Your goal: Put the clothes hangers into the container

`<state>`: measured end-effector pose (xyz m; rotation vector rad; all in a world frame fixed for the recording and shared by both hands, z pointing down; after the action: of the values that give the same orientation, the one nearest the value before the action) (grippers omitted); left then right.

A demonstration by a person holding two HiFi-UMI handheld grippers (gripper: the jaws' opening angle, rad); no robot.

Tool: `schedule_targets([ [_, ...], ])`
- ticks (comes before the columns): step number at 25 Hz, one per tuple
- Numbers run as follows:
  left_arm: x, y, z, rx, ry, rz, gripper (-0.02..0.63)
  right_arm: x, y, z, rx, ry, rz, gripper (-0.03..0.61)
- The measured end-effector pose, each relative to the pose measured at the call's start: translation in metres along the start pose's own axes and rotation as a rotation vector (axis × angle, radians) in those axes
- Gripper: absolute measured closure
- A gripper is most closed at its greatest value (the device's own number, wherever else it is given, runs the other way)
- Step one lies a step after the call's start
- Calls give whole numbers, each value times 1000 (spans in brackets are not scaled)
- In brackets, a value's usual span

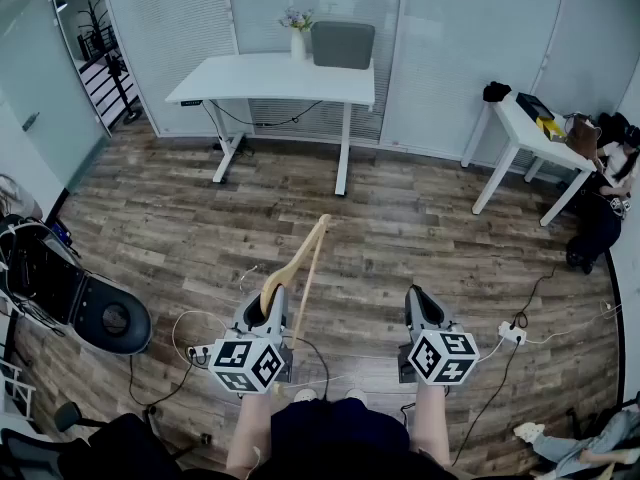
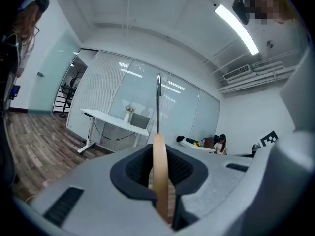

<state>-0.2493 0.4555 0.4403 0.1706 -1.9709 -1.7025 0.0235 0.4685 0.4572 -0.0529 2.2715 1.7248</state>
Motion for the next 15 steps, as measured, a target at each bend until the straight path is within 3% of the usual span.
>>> schedule_targets([
  [7,-12,6,-13,0,5,-31,555,-7,-8,-3,-21,-16,24,551],
  [15,-26,12,-25,33,-9,-134,555,-8,-13,-4,-29,-33,34,551],
])
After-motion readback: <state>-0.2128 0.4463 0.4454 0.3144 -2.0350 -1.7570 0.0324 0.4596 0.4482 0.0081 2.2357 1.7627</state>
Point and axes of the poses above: the fingertips, and each gripper's own axes: z backward along the fingers, x to its left, y out of its underside, the point moved 1 cm from there along z, backward along the fingers, and after that the axes turned 3 degrees about y, right-handed, at the moved point
